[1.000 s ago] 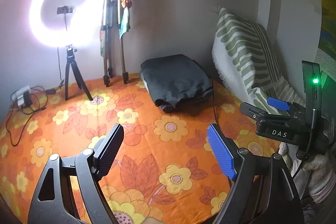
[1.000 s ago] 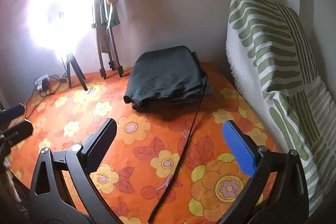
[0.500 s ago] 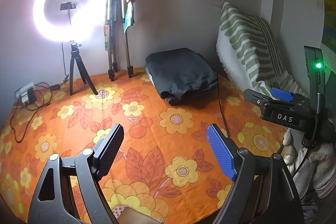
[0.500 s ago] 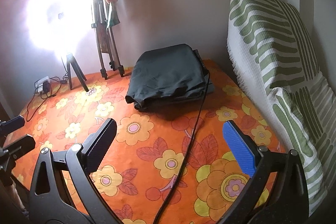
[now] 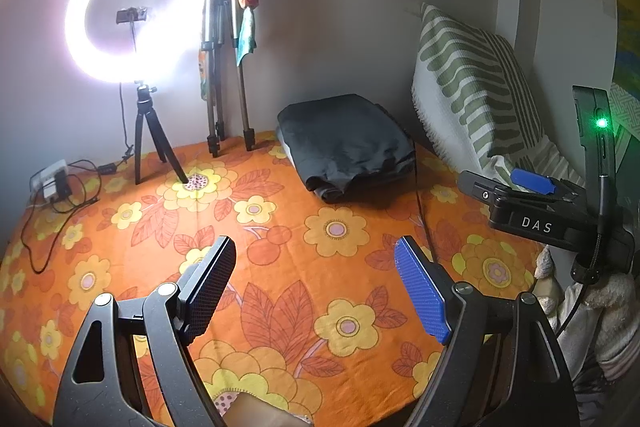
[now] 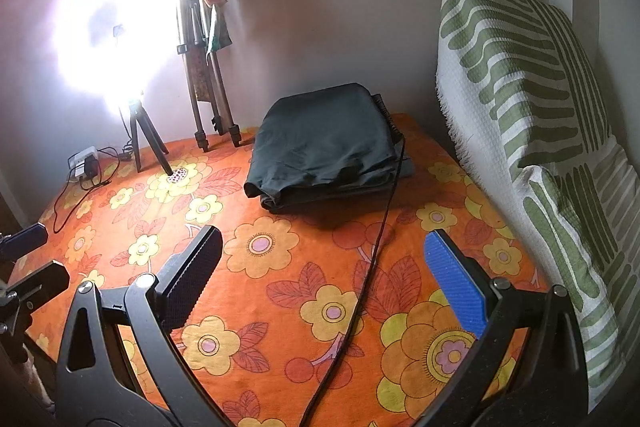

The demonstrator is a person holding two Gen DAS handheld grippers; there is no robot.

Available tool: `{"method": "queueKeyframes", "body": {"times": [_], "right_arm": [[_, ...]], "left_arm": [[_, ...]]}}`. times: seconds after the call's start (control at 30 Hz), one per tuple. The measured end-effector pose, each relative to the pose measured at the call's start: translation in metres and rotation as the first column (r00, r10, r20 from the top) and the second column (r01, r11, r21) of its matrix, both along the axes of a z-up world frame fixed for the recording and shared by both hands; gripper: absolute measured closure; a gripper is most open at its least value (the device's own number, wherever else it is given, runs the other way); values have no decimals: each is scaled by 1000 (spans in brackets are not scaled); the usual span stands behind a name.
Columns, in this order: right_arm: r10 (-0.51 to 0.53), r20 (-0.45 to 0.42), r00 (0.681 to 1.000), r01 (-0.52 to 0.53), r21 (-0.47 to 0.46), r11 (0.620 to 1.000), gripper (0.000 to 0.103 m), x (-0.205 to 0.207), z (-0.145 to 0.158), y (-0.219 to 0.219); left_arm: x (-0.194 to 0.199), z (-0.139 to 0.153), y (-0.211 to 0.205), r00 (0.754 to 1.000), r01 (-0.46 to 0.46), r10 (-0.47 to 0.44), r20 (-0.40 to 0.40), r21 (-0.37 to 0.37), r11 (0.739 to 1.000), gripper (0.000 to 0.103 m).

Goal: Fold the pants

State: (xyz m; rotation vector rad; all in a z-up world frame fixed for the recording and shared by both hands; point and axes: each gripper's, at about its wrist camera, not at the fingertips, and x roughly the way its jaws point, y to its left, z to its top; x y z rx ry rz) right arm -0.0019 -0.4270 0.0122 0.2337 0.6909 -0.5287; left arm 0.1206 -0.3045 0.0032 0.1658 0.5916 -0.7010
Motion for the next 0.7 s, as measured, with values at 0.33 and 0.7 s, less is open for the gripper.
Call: {"method": "queueKeyframes", "body": {"times": [0.33, 0.7], "right_arm": [[0, 4, 1000, 0, 8, 1000, 0, 2, -1, 1], [16, 3, 1000, -16, 5, 1000, 0, 4, 0, 8]], "left_arm": [[-5, 4, 4, 1000, 2, -2, 14, -10, 1000, 21], [-7, 4, 4, 1000, 2, -2, 21, -5, 1000, 21]]}}
